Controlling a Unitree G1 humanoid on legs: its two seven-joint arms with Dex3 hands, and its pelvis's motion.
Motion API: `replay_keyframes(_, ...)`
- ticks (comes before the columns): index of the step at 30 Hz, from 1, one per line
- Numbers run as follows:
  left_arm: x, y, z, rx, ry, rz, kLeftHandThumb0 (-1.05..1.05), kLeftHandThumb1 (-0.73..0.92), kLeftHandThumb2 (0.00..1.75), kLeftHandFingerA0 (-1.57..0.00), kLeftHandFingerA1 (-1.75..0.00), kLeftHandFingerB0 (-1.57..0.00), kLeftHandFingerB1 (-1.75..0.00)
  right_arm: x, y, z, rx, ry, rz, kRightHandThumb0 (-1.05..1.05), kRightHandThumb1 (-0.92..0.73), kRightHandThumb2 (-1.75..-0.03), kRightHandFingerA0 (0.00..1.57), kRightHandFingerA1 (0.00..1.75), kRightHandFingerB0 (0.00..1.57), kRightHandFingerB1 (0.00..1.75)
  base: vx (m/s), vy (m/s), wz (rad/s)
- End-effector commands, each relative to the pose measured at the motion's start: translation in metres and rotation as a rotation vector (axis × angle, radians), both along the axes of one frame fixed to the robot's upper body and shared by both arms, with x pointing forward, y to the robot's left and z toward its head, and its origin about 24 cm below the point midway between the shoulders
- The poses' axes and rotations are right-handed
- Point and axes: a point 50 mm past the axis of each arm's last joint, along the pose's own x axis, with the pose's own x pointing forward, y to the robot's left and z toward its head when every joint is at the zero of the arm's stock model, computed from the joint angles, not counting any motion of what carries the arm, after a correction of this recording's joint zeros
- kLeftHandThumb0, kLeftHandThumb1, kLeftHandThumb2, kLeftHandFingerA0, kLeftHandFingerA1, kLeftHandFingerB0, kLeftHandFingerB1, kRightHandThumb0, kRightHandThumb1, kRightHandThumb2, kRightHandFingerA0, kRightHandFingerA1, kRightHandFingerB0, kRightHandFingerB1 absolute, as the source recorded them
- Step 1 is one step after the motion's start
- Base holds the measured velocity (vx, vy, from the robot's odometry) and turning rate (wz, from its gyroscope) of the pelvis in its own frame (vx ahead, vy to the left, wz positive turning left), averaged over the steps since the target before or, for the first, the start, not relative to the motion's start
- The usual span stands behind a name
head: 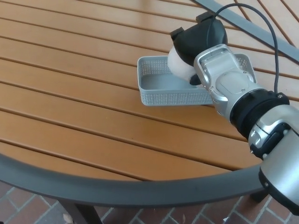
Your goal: The robot walks towards a desk kept outside and uses its right hand to pick up two emotional support dumplings one after the other and puts it in a container kept in front of it on the desk
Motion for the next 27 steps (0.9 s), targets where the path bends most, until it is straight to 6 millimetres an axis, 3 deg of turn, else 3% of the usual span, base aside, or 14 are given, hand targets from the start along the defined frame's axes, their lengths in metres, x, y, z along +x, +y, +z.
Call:
replay_keyframes(1, 0.004, 0.003, 0.005, 0.027, -0.028, -0.014, -0.08, 0.65, 0.7, -0.78, -0.75, -0.71, -0.6, 0.0, -0.001, 0.002, 0.004, 0.034, -0.04, -1.03, -0.6, -0.92, 0.0, 0.05, 0.08, 0.0, 0.0, 0.0, 0.0)
replay_keyframes(4, 0.004, 0.004, 0.006, 0.029, -0.025, -0.011, -0.08, 0.65, 0.7, -0.78, -0.75, -0.71, -0.6, 0.0, 0.0, 0.003, 0.011, 0.036, -0.033, -1.03, -0.6, -0.92, 0.0, 0.05, 0.08, 0.0, 0.0, 0.0, 0.0)
replay_keyframes(5, 0.004, 0.004, 0.006, 0.03, -0.024, -0.014, -0.12, 0.66, 0.65, -0.79, -0.75, -0.7, -0.59, 0.0, 0.002, 0.004, 0.019, 0.038, -0.028, -1.02, -0.59, -0.92, 0.0, 0.1, 0.0, 0.0, 0.0, 0.0, 0.0)
replay_keyframes(6, 0.005, 0.004, 0.006, 0.03, -0.024, -0.015, -0.08, 0.65, 0.72, -0.79, -0.75, -0.71, -0.61, 0.0, 0.003, 0.005, 0.032, 0.042, -0.024, -1.03, -0.58, -0.93, 0.0, 0.15, 0.0, 0.0, 0.0, 0.0, 0.0)
replay_keyframes(18, 0.008, 0.004, 0.008, 0.04, -0.034, -0.026, -0.09, 0.66, 0.69, -0.79, -0.76, -0.72, -0.61, 0.001, 0.004, 0.011, 0.048, 0.084, -0.029, -1.04, -0.58, -0.96, 0.0, 0.17, 0.0, 0.0, 0.0, 0.0, 0.0)
replay_keyframes(19, 0.008, 0.006, 0.008, 0.014, -0.027, 0.003, -0.23, 0.62, 0.57, -0.82, -0.8, -0.78, -0.59, 0.002, 0.002, 0.014, 0.043, 0.099, -0.031, -1.04, -0.57, -0.98, 0.0, 0.17, 0.0, 0.0, 0.0, 0.0, 0.0)
replay_keyframes(27, 0.008, 0.009, 0.009, 0.019, -0.013, -0.004, -0.22, 0.63, 0.57, -0.82, -0.77, -0.77, -0.58, 0.004, -0.001, 0.04, 0.097, 0.13, -0.015, -1.05, -0.58, -1.0, 0.0, 0.18, 0.0, 0.0, 0.0, 0.0, 0.0)
